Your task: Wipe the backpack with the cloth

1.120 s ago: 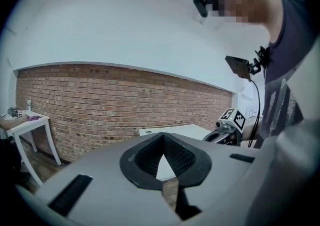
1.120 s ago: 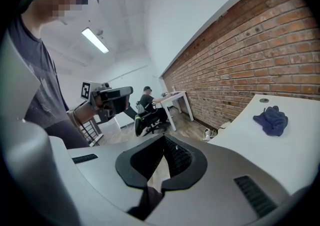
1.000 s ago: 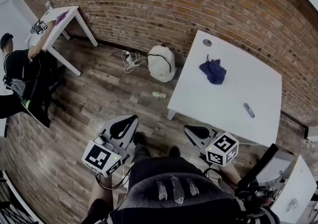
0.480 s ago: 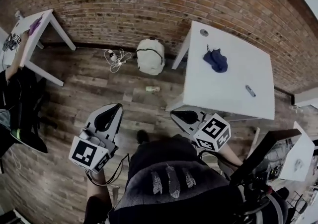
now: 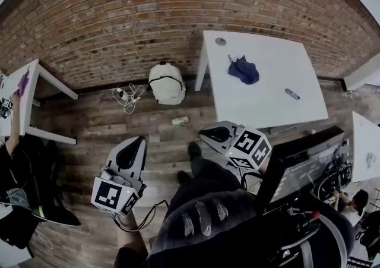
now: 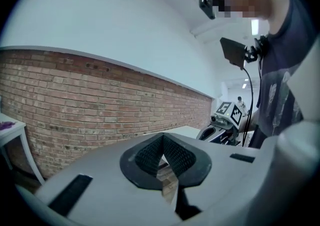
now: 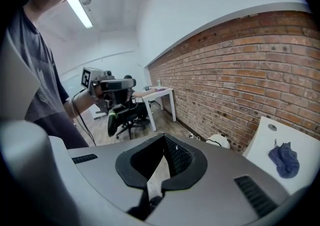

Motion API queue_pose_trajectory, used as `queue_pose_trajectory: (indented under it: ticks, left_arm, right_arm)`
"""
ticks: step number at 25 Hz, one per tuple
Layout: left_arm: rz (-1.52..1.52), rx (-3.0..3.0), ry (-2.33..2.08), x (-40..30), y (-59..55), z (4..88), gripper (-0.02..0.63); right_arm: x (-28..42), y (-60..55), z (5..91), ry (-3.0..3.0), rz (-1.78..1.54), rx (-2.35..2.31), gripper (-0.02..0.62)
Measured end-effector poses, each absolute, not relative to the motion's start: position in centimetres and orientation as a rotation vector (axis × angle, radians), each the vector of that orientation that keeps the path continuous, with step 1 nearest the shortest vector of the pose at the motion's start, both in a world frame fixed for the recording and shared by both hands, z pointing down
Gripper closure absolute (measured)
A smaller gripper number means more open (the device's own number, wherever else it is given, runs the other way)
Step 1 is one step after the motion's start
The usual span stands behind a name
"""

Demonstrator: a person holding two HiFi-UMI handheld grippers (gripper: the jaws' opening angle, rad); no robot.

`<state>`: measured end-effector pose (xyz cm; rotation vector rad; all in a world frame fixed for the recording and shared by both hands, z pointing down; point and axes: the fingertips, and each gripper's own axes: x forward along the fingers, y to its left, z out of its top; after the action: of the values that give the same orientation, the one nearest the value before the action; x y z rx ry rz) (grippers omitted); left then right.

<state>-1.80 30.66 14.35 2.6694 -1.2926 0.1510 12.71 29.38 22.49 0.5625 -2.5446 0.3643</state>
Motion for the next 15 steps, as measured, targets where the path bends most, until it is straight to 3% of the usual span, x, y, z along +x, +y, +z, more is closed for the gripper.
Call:
queue_pose_trajectory:
  ticks: [8, 15]
  left_arm:
    - [0.261, 2.628, -1.253, -1.9, 24.7, 16.3, 0.607]
    - [0.391, 2.648, -1.071, 2.3, 16.1, 18.6, 0.607]
  right_arm:
    - [14.1, 20.7, 24.7, -2.512, 0.334, 0.701, 0.597]
    - [21.1, 11.1, 27.4, -2.341, 0.340, 0.931, 0.564]
